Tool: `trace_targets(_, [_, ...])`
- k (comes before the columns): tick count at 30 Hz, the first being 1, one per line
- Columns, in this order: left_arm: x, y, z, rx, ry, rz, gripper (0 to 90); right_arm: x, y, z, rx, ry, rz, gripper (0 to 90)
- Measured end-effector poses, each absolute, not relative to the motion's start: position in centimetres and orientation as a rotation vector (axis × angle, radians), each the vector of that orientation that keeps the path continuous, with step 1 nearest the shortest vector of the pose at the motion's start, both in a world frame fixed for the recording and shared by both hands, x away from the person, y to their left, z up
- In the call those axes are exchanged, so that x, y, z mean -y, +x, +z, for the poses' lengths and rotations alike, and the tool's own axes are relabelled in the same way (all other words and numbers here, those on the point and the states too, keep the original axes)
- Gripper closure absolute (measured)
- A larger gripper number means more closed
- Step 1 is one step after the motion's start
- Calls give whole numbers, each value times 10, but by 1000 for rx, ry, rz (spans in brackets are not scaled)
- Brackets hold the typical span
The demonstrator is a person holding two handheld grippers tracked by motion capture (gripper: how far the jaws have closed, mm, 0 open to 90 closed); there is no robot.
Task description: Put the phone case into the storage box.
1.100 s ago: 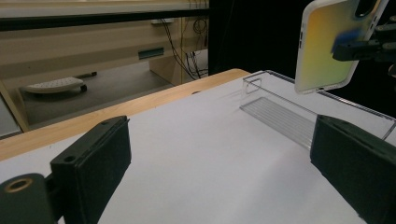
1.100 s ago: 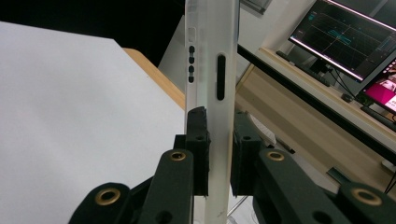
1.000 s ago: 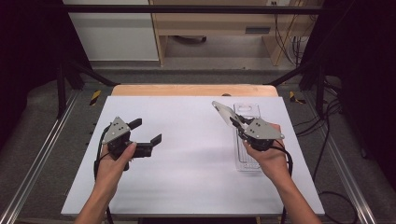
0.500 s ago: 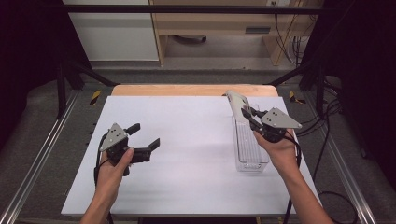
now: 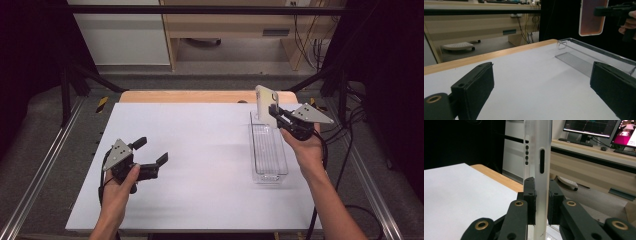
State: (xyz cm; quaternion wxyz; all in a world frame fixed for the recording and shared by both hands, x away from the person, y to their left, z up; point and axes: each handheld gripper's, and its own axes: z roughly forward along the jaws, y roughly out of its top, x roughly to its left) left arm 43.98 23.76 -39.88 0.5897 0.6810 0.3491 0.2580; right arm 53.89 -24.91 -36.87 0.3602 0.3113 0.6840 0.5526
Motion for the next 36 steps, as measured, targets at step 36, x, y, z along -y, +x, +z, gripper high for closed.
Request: trace_targets(36, [-253, 408, -464, -911, 1608, 647, 47, 271, 594, -416, -1766, 1036, 1500, 810])
